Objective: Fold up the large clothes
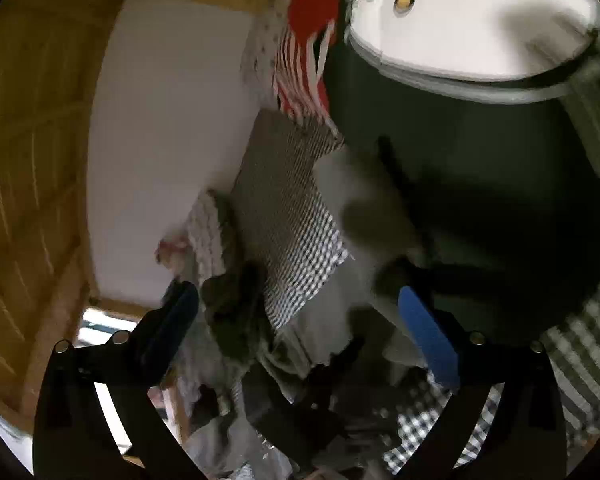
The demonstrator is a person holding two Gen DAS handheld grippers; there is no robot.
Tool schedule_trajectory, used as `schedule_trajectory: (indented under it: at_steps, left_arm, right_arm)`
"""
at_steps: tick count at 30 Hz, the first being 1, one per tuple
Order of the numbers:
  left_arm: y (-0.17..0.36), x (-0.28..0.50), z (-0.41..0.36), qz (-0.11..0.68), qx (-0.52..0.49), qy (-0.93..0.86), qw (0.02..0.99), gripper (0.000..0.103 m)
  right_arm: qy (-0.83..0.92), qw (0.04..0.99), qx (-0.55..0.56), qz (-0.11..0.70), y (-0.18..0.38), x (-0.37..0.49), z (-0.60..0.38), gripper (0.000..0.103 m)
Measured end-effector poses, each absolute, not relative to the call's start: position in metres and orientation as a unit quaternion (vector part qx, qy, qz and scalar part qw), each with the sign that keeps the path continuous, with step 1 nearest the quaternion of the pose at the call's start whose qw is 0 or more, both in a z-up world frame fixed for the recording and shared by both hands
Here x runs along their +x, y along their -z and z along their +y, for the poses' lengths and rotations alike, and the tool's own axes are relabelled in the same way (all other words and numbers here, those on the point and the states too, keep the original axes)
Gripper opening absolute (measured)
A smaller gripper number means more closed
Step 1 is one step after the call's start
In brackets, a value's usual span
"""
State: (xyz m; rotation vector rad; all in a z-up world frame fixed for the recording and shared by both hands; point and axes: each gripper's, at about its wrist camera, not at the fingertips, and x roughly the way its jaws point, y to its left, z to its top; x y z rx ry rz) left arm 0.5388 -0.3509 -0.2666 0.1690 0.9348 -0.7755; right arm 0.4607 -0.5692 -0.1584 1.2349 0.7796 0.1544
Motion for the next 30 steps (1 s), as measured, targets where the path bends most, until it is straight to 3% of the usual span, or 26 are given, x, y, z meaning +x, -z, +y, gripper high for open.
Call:
schedule_trajectory:
  at_steps: [10, 11, 12, 13, 14, 15, 16, 19, 21, 23, 25, 27, 28, 29, 30]
  left_arm:
    - [0.266, 0.536, -0.352, 0.437, 0.089, 0.361, 0.819, 0.098]
    - [0.265, 0.534, -0.353, 0.435, 0.098, 0.355, 0.822, 0.098]
    - [0.264, 0.533, -0.354, 0.433, 0.103, 0.347, 0.825, 0.097]
    - [0.261, 0.531, -0.354, 0.432, 0.108, 0.338, 0.829, 0.095]
    - [0.257, 0.528, -0.352, 0.428, 0.114, 0.319, 0.838, 0.081]
    - [0.254, 0.528, -0.348, 0.428, 0.116, 0.305, 0.843, 0.064]
    - [0.251, 0.529, -0.339, 0.433, 0.114, 0.285, 0.847, 0.058]
    - [0.253, 0.534, -0.318, 0.458, 0.078, 0.299, 0.833, 0.057]
    - [0.257, 0.531, -0.316, 0.453, 0.09, 0.307, 0.832, 0.056]
    - [0.257, 0.525, -0.319, 0.443, 0.109, 0.309, 0.834, 0.057]
    - [0.258, 0.522, -0.321, 0.44, 0.121, 0.307, 0.835, 0.058]
    - [0.258, 0.52, -0.321, 0.436, 0.126, 0.308, 0.836, 0.06]
    - [0.258, 0.519, -0.321, 0.432, 0.128, 0.308, 0.838, 0.06]
    - [0.26, 0.518, -0.32, 0.43, 0.126, 0.307, 0.839, 0.06]
    - [0.258, 0.517, -0.317, 0.429, 0.122, 0.305, 0.842, 0.062]
  right_arm:
    - [0.005, 0.74, 0.573, 0.352, 0.185, 0.512, -0.578, 0.099]
    - [0.005, 0.748, 0.564, 0.35, 0.181, 0.513, -0.575, 0.094]
    - [0.004, 0.759, 0.554, 0.343, 0.176, 0.513, -0.572, 0.083]
    - [0.009, 0.779, 0.522, 0.346, 0.166, 0.512, -0.567, 0.035]
    - [0.014, 0.801, 0.491, 0.341, 0.155, 0.509, -0.564, 0.013]
    - [0.017, 0.817, 0.474, 0.329, 0.147, 0.506, -0.564, 0.013]
    - [0.018, 0.825, 0.46, 0.327, 0.142, 0.505, -0.563, 0.013]
    - [0.014, 0.811, 0.469, 0.35, 0.151, 0.51, -0.569, 0.014]
    - [0.02, 0.79, 0.496, 0.359, 0.165, 0.516, -0.579, 0.022]
    - [0.013, 0.775, 0.526, 0.35, 0.178, 0.521, -0.577, 0.074]
    - [0.005, 0.771, 0.545, 0.329, 0.18, 0.531, -0.576, 0.089]
    - [0.026, 0.776, 0.536, 0.33, 0.178, 0.542, -0.571, 0.087]
    - [0.042, 0.781, 0.53, 0.329, 0.176, 0.548, -0.566, 0.07]
    - [0.04, 0.784, 0.524, 0.33, 0.176, 0.551, -0.564, 0.036]
    - [0.024, 0.797, 0.508, 0.327, 0.17, 0.552, -0.561, 0.022]
